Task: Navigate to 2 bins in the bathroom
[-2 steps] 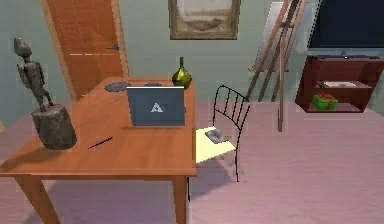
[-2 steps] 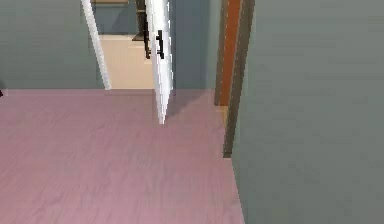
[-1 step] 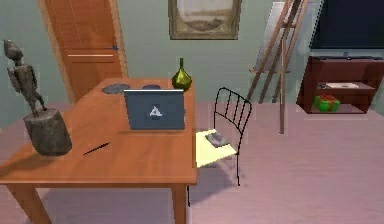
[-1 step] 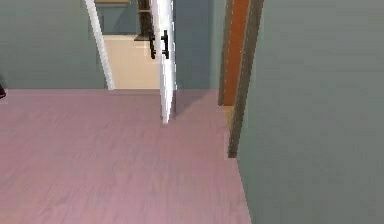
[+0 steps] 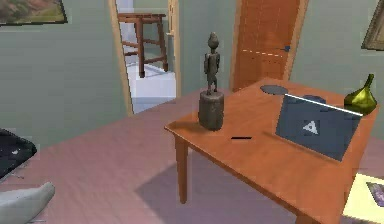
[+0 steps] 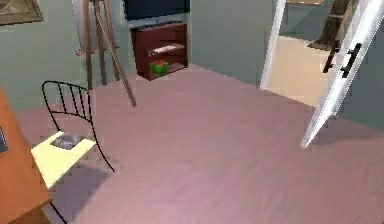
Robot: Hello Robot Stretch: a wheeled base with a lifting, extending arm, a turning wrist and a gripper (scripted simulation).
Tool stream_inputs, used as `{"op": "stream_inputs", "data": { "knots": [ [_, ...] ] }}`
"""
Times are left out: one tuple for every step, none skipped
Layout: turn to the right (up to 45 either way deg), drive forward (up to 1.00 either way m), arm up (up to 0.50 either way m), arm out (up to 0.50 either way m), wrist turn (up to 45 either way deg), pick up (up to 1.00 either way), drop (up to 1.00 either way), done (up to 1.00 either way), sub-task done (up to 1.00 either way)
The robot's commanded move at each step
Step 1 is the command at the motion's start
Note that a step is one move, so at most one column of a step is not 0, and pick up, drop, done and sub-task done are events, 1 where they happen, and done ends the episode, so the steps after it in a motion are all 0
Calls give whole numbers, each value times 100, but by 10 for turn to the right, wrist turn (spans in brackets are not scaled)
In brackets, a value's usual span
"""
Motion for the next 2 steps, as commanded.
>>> {"op": "stream_inputs", "data": {
  "knots": [
    [-240, 0, 0, 0, 0, 0, 0, 0, 0],
    [0, 100, 0, 0, 0, 0, 0, 0, 0]
  ]
}}
